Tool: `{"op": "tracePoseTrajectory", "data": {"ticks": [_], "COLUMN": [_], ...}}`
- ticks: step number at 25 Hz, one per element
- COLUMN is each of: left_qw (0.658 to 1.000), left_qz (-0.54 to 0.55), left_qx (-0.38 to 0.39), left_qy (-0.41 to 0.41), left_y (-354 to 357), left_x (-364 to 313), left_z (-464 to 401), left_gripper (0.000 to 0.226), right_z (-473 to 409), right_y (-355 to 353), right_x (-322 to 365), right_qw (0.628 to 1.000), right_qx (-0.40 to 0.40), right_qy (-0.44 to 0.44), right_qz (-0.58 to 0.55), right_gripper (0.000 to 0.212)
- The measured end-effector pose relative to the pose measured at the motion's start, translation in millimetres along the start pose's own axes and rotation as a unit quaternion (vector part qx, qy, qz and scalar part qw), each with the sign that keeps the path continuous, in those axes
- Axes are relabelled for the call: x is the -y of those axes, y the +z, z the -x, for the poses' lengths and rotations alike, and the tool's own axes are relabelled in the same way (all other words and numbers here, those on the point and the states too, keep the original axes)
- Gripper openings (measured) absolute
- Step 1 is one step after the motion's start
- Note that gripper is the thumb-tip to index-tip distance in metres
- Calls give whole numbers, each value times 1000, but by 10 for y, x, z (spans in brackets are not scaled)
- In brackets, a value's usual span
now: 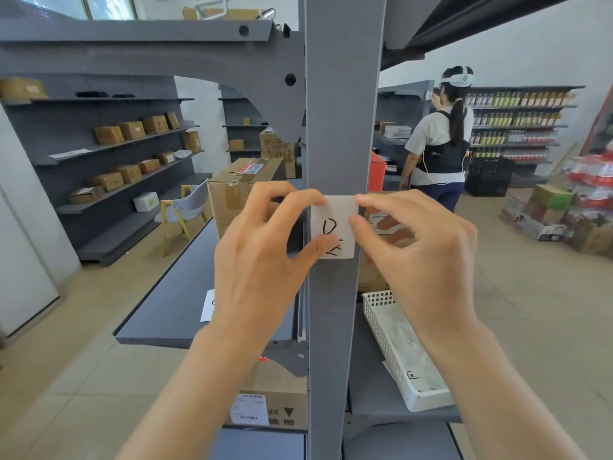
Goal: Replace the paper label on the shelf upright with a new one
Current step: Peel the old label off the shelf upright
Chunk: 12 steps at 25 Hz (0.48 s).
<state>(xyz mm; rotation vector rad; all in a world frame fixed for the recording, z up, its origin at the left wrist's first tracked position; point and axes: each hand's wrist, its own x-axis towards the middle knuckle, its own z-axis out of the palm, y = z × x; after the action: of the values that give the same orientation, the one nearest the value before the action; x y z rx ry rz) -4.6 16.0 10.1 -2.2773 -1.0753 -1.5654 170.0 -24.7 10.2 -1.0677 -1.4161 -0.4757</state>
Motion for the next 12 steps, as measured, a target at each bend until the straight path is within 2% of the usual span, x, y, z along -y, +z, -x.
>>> {"op": "tracePoseTrajectory", "data": {"ticks": [6, 12], "left_qw": [1000, 999], "left_qz": [20, 45], "left_qx": [7, -21], "left_qy": [-3, 9], "left_y": [2, 21], "left_x": [10, -3], "left_z": [5, -18], "left_gripper": [47, 52], "right_z": [-36, -159], "right_y": [-7, -31], "right_x": [78, 117], "right_qw": [1000, 994], "right_qx": [15, 84], "right_qy": [14, 59], "right_qz": [8, 42], "right_gripper": [17, 11]}}
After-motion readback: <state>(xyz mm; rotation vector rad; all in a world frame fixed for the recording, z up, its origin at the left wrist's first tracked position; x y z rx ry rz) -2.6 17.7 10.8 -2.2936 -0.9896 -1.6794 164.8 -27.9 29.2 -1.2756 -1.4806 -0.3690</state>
